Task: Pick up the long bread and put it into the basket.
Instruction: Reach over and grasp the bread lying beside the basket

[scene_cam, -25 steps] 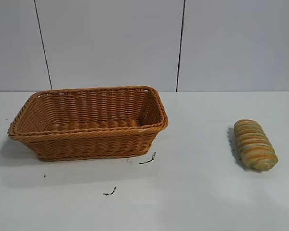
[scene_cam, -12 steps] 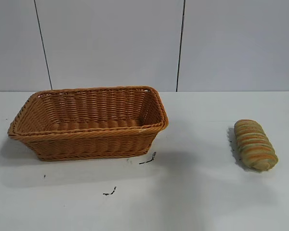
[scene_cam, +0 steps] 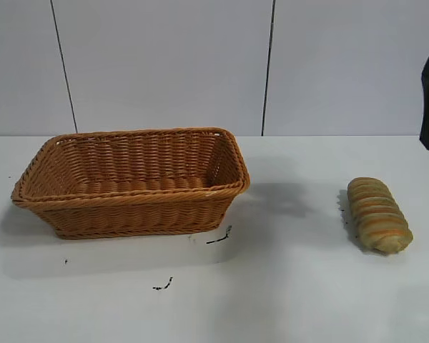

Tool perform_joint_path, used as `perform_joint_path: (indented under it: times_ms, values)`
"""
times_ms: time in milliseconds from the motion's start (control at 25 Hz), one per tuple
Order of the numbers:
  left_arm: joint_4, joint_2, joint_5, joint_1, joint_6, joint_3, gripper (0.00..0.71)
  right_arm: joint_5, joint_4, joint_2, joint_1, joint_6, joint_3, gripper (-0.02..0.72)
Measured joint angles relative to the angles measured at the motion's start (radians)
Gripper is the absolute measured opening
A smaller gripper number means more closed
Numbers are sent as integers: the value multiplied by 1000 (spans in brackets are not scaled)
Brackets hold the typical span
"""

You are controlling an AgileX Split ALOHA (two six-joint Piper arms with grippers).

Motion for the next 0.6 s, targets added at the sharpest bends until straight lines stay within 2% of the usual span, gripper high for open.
perform_joint_path:
  times_ms: [200, 360, 600]
  values:
    - [0, 0, 0, 0, 0, 0, 692, -31, -16, 78, -23, 19, -3, 689]
    - [0, 0, 0, 0, 0, 0, 692, -88, -21, 147, -57, 21, -3, 689]
    - [0, 0, 0, 0, 0, 0, 692, -183, -9, 217, -54, -31, -3, 689]
